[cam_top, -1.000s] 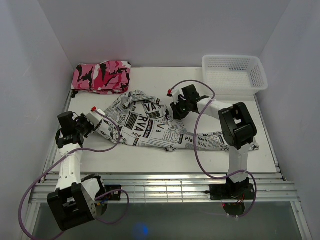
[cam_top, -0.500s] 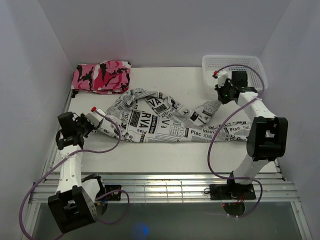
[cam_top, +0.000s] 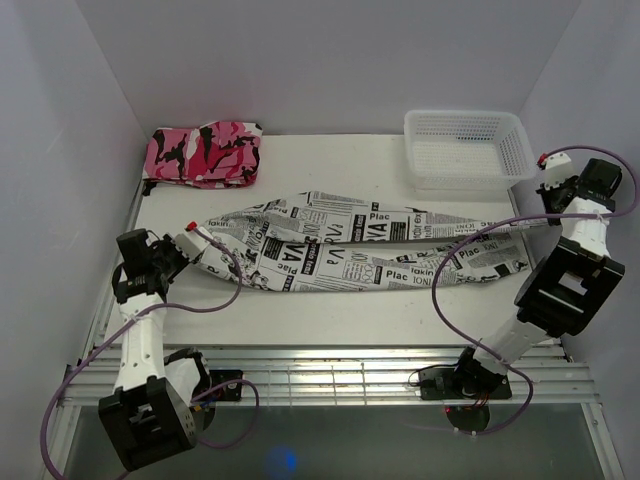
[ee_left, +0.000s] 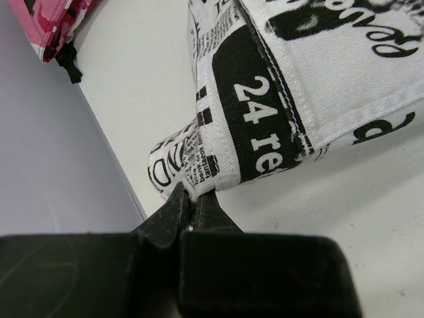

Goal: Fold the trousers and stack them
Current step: Flatten the trousers out

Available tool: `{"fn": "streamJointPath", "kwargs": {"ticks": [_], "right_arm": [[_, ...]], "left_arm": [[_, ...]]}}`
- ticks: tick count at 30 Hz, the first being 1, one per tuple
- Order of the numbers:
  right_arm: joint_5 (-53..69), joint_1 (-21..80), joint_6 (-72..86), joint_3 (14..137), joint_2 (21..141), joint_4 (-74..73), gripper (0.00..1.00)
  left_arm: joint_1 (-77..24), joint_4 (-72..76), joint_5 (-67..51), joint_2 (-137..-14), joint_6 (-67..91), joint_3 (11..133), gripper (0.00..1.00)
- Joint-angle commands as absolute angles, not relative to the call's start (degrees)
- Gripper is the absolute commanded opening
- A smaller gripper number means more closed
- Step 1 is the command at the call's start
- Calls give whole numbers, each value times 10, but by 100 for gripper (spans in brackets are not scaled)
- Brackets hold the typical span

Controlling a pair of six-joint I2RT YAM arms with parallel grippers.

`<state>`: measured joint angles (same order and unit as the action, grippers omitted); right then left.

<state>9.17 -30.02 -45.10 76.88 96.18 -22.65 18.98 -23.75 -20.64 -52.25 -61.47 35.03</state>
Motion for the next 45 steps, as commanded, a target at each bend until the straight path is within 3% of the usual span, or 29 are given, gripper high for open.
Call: {"fn": "streamJointPath", "kwargs": {"ticks": [1,3,4,6,7,8,10,11,13,16,19,26,29,32,33,35,36,38,39,45], "right_arm": [[94,-316,-494,787,980,-230,8],[104,-313,-497,797,995,-271,8],[114,-308,-488,808,1002,-290,23],[132,-303,-476,845,1012,-349,43],[154,-301,-475,857,1012,-368,66],[169,-301,-483,870,1010,-389,78],[213,-301,-505,895,995,-447,98],[233,-301,-522,899,989,-474,98],[281,-301,-610,894,962,-567,97],[300,-293,-772,851,914,-692,86],[270,-276,-866,732,849,-701,80],[224,-179,-863,484,720,-501,85],[197,-119,-820,416,716,-435,90],[170,-85,-787,382,743,-368,88],[164,-83,-780,380,752,-353,85],[147,-83,-768,387,782,-314,60],[140,-83,-754,395,792,-307,34],[141,-89,-738,438,812,-315,12],[150,-93,-727,458,815,-323,8],[258,-124,-705,661,845,-481,8]], "left_arm": [[197,-265,-203,-504,-649,345,0],[197,-298,-221,-507,-659,356,0],[197,-310,-229,-513,-660,361,0],[197,-341,-243,-526,-653,382,0],[197,-352,-256,-534,-650,393,0],[197,-374,-260,-554,-647,403,0],[196,-394,-268,-579,-629,442,0],[196,-411,-270,-591,-621,457,0],[196,-431,-274,-637,-600,503,0],[192,-467,-272,-712,-568,569,0],[189,-504,-265,-796,-528,633,0],[188,-539,-256,-913,-450,724,3],[187,-568,-258,-953,-411,765,5],[186,-607,-271,-987,-386,822,6],[186,-618,-276,-991,-386,841,6],[186,-625,-283,-994,-383,849,6],[186,-625,-282,-993,-381,855,6],[186,-610,-273,-991,-373,862,3],[186,-600,-267,-984,-367,867,1],[186,-473,-222,-961,-345,896,0]]}}
